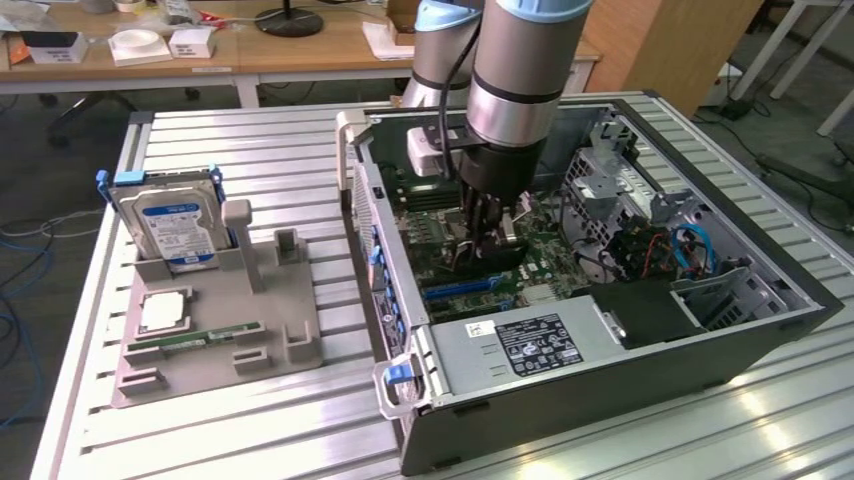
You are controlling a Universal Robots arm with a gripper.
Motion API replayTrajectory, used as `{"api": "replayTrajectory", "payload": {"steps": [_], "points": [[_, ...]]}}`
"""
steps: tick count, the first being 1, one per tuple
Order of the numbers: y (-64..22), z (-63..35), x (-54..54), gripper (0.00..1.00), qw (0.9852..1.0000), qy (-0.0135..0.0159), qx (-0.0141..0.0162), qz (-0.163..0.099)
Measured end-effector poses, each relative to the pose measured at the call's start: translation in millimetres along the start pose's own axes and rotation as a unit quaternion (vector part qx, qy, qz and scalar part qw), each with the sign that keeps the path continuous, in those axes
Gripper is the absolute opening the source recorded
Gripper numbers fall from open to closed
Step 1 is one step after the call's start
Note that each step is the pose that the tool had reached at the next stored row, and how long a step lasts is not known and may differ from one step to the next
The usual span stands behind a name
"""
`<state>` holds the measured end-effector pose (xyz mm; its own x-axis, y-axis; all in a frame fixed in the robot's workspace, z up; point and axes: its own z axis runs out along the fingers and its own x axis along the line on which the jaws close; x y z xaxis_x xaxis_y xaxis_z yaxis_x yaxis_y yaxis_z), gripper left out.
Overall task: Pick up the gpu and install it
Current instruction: 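Insert the gpu into the slot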
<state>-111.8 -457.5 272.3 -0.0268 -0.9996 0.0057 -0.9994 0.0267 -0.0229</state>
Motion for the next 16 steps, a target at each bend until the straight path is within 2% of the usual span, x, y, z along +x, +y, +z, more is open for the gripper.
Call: {"api": "replayTrajectory", "payload": {"steps": [6,10,16], "points": [[0.0,0.0,0.0,0.26,1.0,-0.0001,0.0002,0.0],[-0.1,-5.4,-0.1,0.26,1.0,-0.0001,0.0001,0.0],[-0.4,-6.1,-0.1,0.26,1.0,0.0,0.0002,0.0]]}}
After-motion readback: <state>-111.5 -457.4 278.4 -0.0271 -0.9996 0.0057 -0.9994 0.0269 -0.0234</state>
